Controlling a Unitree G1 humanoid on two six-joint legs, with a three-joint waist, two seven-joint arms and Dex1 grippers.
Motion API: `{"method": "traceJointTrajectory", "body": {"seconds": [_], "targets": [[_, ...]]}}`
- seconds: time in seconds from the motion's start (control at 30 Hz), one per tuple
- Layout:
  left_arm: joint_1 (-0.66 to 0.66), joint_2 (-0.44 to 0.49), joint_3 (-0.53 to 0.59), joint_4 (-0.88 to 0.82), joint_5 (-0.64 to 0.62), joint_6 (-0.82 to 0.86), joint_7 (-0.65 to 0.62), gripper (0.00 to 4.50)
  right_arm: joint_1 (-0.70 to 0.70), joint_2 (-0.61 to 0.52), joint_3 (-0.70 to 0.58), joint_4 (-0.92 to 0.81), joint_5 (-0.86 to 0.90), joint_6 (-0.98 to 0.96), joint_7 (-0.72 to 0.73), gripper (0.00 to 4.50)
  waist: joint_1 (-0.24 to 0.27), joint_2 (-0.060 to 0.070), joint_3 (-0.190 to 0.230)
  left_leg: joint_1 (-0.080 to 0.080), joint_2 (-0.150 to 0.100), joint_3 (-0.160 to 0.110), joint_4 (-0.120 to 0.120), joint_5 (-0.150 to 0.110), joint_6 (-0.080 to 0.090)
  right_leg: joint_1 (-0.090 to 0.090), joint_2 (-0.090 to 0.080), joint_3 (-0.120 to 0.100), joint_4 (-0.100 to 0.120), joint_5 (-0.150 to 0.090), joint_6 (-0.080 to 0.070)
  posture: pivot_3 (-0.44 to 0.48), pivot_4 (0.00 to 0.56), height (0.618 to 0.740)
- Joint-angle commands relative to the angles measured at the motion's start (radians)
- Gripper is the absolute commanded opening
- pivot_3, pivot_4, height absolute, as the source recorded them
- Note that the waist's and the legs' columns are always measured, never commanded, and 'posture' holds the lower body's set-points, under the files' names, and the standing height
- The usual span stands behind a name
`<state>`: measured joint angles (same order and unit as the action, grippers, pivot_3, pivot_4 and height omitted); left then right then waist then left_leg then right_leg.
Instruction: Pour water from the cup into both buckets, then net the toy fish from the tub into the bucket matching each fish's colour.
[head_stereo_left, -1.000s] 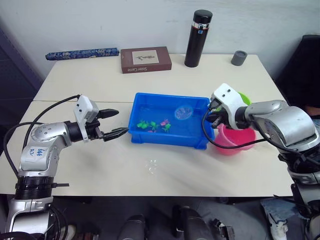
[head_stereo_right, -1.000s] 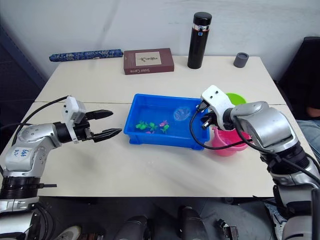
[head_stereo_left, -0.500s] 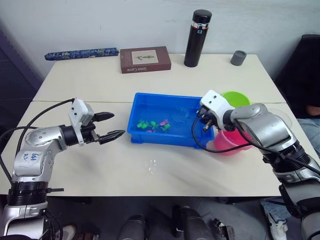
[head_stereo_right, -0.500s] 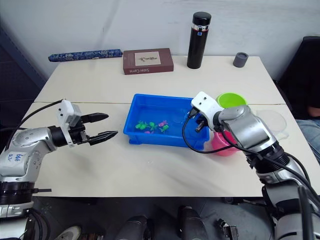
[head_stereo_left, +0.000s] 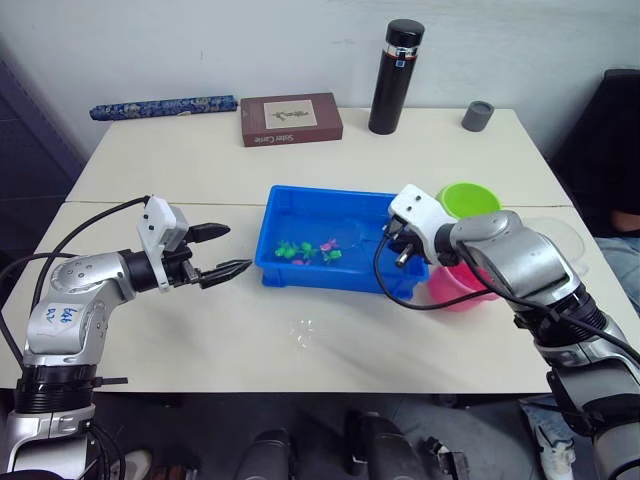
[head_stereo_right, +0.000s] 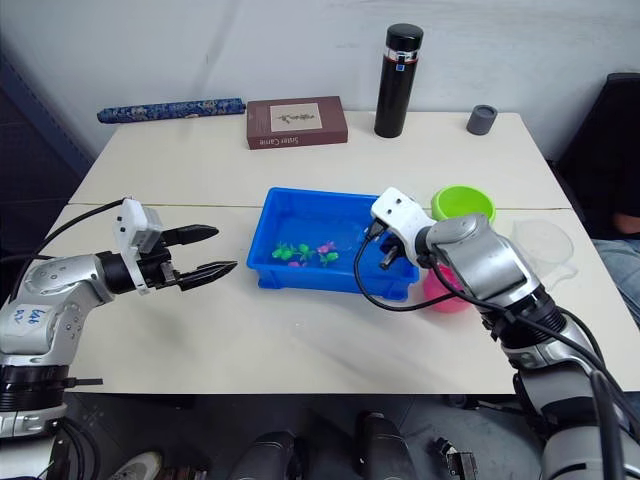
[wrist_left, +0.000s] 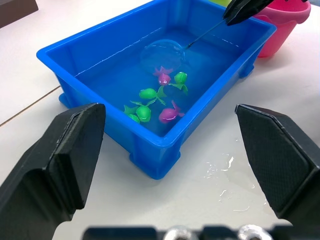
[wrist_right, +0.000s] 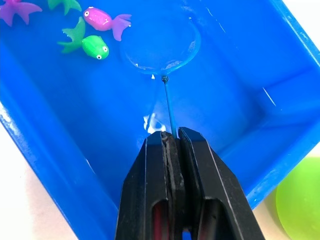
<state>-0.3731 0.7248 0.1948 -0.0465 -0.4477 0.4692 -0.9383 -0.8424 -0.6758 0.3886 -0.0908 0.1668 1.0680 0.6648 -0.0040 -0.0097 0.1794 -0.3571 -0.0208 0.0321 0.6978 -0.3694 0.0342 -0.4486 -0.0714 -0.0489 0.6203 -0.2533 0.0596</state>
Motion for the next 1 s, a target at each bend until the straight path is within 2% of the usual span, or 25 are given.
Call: {"method": "traceJointTrajectory", "body": {"seconds": [0.03, 0.27, 0.67, 1.0], "targets": [[0.006, 0.019, 0.036, -0.046, -0.024, 0.002, 0.006, 4.47, 0.000, 0.004, -0.002, -0.045, -0.014, -0.002, 0.008, 0.00, 0.000, 0.000, 0.000, 0.000, 0.000, 0.000, 0.000, 0.000, 0.000, 0.000, 0.000, 0.000, 0.000, 0.000, 0.000, 0.000, 0.150, 0.740], [0.012, 0.016, 0.032, -0.054, -0.029, 0.005, 0.010, 4.47, 0.003, 0.031, -0.018, -0.074, 0.003, 0.030, 0.010, 0.00, 0.000, 0.000, 0.000, 0.000, 0.000, 0.000, 0.000, 0.000, 0.000, 0.000, 0.000, 0.000, 0.000, 0.000, 0.000, 0.000, 0.150, 0.740], [0.001, 0.017, 0.025, -0.041, -0.028, -0.002, 0.007, 4.47, -0.025, 0.089, -0.137, -0.103, 0.087, 0.163, -0.001, 0.00, 0.000, 0.000, 0.000, 0.000, 0.000, 0.000, 0.000, 0.000, 0.000, 0.000, 0.000, 0.000, 0.000, 0.000, 0.000, 0.000, 0.150, 0.740], [-0.027, 0.015, 0.015, -0.018, -0.023, -0.018, -0.005, 4.47, -0.054, 0.061, -0.217, -0.125, 0.124, 0.214, -0.004, 0.00, 0.000, 0.000, 0.000, 0.000, 0.000, -0.001, -0.001, 0.000, 0.000, 0.000, 0.000, 0.000, -0.001, 0.000, 0.000, 0.000, 0.150, 0.740]]}}
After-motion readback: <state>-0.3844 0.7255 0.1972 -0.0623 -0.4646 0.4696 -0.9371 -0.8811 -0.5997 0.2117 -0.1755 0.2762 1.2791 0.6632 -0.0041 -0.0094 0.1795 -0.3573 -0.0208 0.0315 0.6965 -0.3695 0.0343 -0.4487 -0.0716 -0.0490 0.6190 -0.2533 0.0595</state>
